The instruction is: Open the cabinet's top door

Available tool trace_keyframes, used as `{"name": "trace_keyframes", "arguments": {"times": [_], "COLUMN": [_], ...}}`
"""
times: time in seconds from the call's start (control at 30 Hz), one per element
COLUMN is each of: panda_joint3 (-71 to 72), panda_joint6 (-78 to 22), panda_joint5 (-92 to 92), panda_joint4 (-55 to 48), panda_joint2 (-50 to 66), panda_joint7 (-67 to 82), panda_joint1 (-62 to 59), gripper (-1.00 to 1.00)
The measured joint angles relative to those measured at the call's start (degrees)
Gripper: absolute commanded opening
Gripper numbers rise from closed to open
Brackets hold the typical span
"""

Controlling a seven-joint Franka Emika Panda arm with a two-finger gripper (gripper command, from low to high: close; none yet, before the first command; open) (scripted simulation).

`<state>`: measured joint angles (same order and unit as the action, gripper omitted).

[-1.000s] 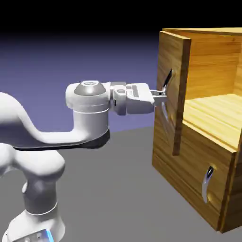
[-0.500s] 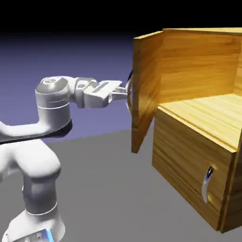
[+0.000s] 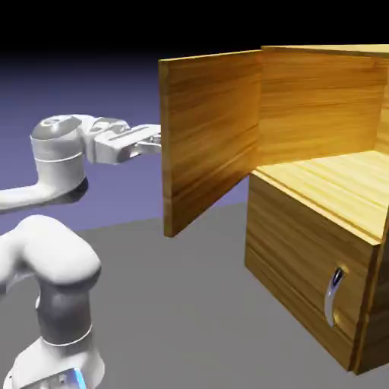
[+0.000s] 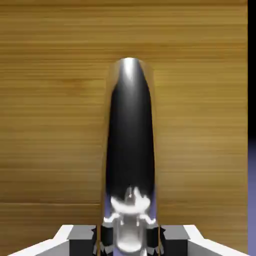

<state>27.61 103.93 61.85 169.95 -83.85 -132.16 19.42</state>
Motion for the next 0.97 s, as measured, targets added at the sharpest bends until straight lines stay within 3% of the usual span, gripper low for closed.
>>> {"name": "trace_keyframes", "arguments": {"times": [0.3, 0.6, 0.97], "panda_joint3": [18.69, 34.52, 47.91], "panda_joint6": [-15.00, -29.93, -45.25], "panda_joint5": [-15.79, -26.15, -32.40], "panda_joint4": [-12.84, -31.49, -54.36], "panda_joint2": [10.13, 17.65, 18.93], "panda_joint7": [-2.86, -3.95, -1.43], "panda_joint1": [-7.36, -23.94, -45.93], "gripper": [-1.00, -1.00, -1.00]}}
